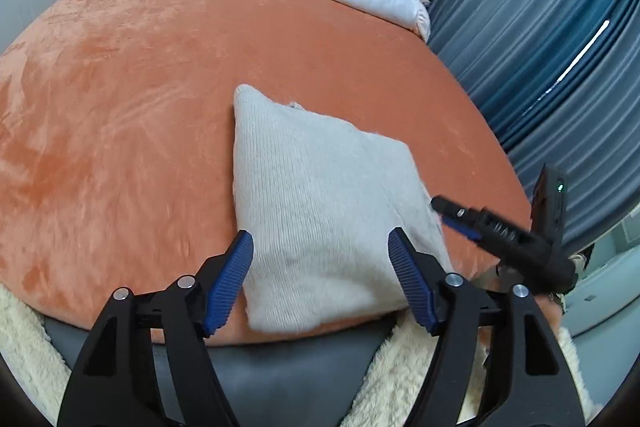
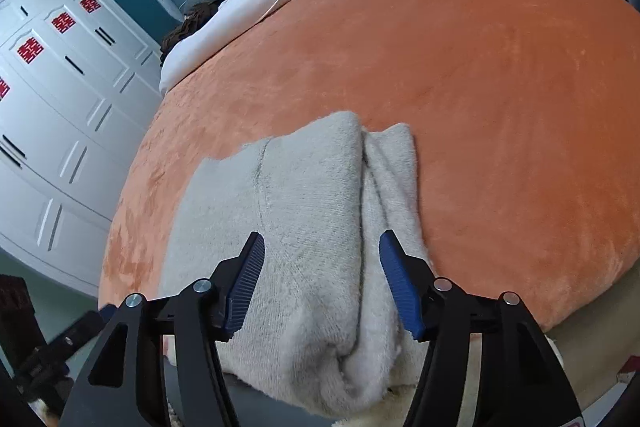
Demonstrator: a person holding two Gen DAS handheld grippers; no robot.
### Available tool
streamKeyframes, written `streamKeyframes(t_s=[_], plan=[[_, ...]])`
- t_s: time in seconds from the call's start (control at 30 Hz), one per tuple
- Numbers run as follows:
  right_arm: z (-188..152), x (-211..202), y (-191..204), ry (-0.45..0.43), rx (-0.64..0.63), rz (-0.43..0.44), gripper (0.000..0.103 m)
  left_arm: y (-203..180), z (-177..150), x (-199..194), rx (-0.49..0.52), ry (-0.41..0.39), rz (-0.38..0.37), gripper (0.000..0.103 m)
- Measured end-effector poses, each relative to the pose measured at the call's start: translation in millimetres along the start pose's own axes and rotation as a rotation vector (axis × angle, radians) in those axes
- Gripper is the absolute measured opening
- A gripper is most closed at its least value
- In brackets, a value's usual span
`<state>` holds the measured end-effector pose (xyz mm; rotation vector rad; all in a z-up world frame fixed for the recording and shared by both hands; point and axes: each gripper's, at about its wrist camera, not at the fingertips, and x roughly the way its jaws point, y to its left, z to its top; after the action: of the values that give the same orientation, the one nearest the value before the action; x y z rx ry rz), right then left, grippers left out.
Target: Fold small clothes
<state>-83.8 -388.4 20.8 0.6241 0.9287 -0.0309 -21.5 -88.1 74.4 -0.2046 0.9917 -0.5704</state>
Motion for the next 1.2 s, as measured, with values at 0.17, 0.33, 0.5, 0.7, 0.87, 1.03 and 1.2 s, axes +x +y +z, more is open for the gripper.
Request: streamKeyframes(t_s=[0.17, 0.33, 0.5, 0.7, 0.87, 1.03, 1.2], plan=[[6.5, 40.0, 9.1, 0.082, 0.004, 0.013, 0.011, 8.3, 8.0, 31.5, -0.053, 0.074, 0.058, 0.061], [25.0, -31.1, 13.3, -0.138, -0.009, 0.128, 0.008, -6.4, -3.1, 39.5, 0.052, 0.099, 0.122, 0.061], [4.7, 35.5, -32.4, 0.074, 0.027, -0.017, 0.009, -6.1, -23.1, 75.8, 0.072, 0.204, 0.165, 0.062], [-13.8, -23.4, -21.9, 0.007, 0.060, 0.062, 0.036, 2.0, -25.6, 76.3, 0.071, 0.202, 0.176, 0.063], [-61.1, -10.3, -5.2, 0.133, -0.030, 0.031, 0.046, -1.8, -29.5, 76.7, 0.087, 0.194, 0.191, 0.064], [-57.1, -34.2, -1.5, 0.035, -0.062, -0.011, 0.010, -8.6, -32.9, 72.1, 0.100, 0.194, 0.207, 0.064], [-52.9, -17.7, -20.8, 0.070, -0.082, -0.121, 0.009, -10.4, -38.2, 73.5, 0.099, 0.200, 0.199, 0.064]])
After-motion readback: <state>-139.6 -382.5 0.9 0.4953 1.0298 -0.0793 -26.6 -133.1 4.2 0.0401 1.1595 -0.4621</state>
